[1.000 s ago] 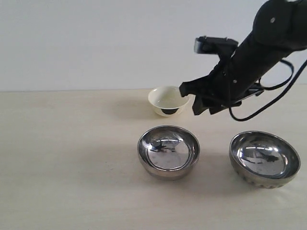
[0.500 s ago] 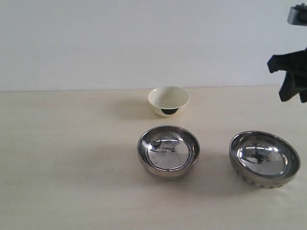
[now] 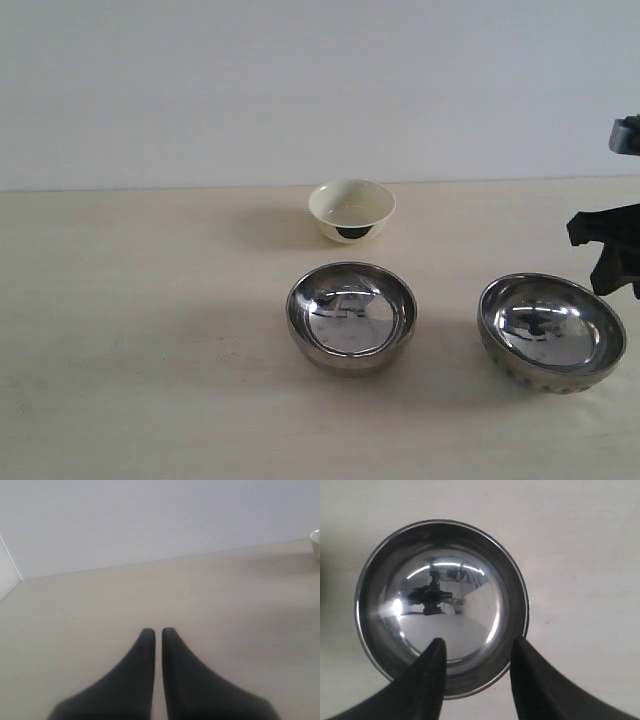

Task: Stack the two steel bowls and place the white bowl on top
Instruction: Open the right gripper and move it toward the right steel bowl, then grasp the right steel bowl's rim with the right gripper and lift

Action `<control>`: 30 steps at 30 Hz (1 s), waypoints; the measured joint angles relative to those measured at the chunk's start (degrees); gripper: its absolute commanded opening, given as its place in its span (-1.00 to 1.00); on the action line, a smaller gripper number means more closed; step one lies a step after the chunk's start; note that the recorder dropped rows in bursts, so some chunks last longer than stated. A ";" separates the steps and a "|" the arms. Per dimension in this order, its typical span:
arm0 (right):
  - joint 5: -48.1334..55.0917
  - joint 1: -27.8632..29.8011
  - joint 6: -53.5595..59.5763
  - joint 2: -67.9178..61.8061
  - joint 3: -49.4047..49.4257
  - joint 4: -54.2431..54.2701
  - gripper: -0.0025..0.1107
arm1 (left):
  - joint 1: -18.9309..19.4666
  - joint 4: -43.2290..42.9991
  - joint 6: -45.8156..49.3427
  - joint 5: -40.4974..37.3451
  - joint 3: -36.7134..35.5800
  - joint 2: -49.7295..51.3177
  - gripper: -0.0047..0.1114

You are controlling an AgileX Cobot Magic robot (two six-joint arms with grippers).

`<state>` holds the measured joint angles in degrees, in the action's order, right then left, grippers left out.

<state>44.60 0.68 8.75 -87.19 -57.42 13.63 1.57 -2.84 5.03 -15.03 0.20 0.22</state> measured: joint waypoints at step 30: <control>-6.52 1.23 -3.02 -11.06 0.34 -3.83 -0.31 | 0.00 0.00 0.00 0.00 0.00 0.00 -0.85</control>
<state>38.08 1.91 5.73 -98.25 -57.08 9.81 1.57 -2.84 5.03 -15.03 0.20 0.22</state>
